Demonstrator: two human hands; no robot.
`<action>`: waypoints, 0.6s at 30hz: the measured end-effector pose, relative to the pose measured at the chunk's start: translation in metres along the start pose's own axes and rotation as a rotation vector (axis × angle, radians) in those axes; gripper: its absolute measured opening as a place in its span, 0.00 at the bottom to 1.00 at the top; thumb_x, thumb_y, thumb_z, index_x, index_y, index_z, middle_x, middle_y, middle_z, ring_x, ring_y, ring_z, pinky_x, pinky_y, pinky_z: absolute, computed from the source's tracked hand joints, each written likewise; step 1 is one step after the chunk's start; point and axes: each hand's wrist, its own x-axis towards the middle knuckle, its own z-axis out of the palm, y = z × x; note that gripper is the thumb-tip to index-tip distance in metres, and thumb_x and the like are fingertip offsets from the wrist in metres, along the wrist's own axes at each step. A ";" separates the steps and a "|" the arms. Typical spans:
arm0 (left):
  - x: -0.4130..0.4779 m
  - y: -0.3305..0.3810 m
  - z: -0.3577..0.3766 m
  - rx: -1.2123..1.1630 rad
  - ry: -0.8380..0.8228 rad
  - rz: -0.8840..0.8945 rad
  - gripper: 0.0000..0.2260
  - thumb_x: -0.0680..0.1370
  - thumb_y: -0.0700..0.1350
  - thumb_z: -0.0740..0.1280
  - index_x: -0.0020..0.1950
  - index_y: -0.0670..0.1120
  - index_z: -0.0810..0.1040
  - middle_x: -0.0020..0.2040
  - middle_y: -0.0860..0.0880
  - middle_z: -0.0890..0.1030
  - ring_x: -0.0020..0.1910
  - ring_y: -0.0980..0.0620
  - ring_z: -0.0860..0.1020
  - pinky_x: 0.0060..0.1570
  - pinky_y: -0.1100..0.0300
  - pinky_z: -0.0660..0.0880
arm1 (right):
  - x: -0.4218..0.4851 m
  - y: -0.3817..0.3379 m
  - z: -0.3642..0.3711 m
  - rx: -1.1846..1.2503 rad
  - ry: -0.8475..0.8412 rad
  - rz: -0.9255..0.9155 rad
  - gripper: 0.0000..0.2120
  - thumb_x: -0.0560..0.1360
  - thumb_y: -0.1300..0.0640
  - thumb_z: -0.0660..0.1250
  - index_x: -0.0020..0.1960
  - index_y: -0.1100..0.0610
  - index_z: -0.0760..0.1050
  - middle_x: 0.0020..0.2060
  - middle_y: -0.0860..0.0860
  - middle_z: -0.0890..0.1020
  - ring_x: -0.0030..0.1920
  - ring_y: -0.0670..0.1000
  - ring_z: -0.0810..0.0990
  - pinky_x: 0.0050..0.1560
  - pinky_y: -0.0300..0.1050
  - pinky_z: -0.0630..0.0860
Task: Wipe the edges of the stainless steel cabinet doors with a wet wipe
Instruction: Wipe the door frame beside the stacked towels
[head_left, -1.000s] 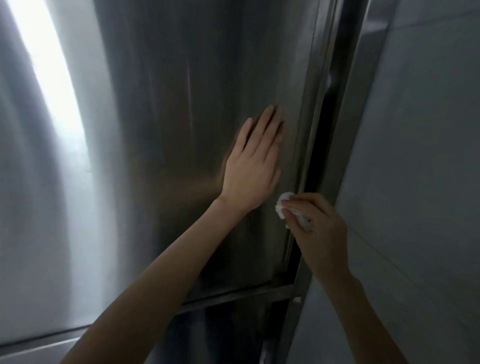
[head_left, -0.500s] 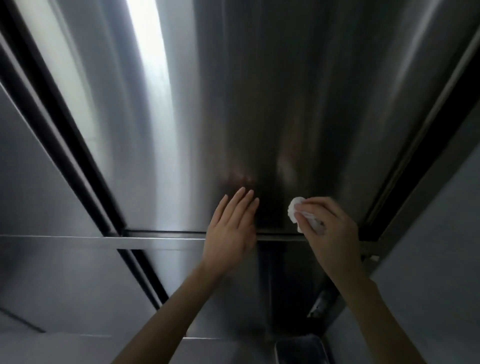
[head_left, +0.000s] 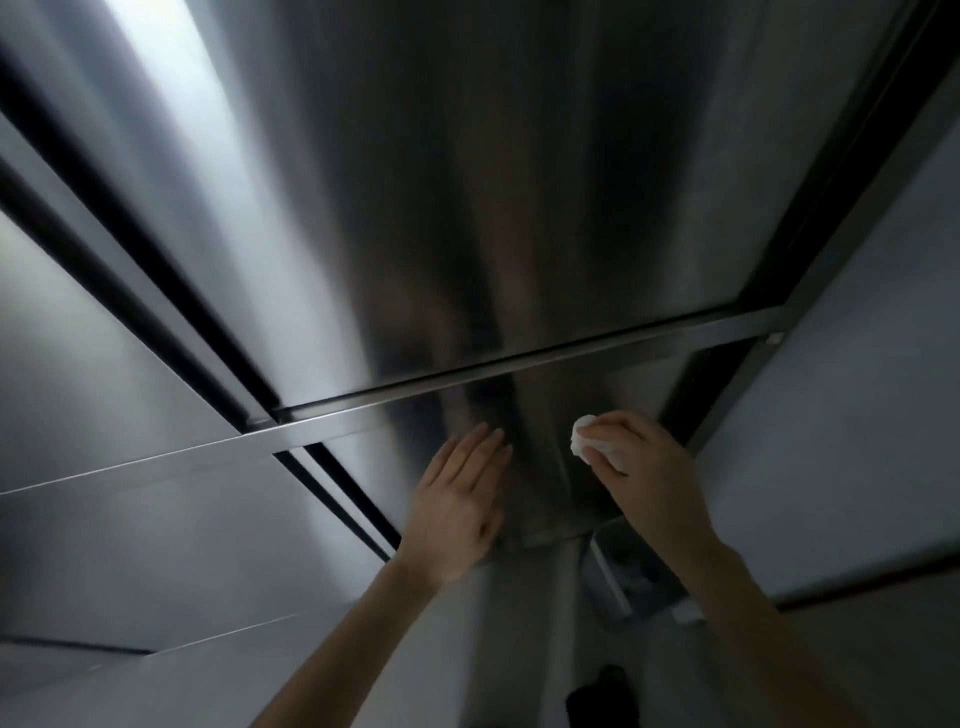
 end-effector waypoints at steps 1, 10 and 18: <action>0.003 0.004 0.006 0.001 -0.030 0.006 0.23 0.74 0.45 0.59 0.67 0.40 0.76 0.68 0.42 0.75 0.69 0.42 0.72 0.65 0.42 0.72 | -0.001 0.004 -0.001 -0.011 -0.006 0.002 0.07 0.68 0.67 0.75 0.45 0.63 0.82 0.45 0.54 0.82 0.46 0.48 0.79 0.48 0.43 0.79; 0.047 0.023 0.061 0.066 -0.138 -0.045 0.24 0.74 0.45 0.61 0.69 0.41 0.74 0.71 0.44 0.72 0.73 0.44 0.67 0.68 0.42 0.69 | 0.014 0.055 0.005 -0.050 -0.090 -0.028 0.09 0.66 0.68 0.76 0.44 0.60 0.82 0.44 0.51 0.82 0.43 0.49 0.81 0.45 0.34 0.73; 0.066 0.004 0.169 0.247 -0.122 0.109 0.29 0.68 0.47 0.73 0.69 0.43 0.75 0.71 0.45 0.72 0.74 0.46 0.65 0.72 0.44 0.61 | 0.009 0.135 0.061 -0.028 -0.072 -0.076 0.08 0.68 0.64 0.76 0.46 0.59 0.82 0.45 0.51 0.82 0.44 0.49 0.81 0.46 0.35 0.75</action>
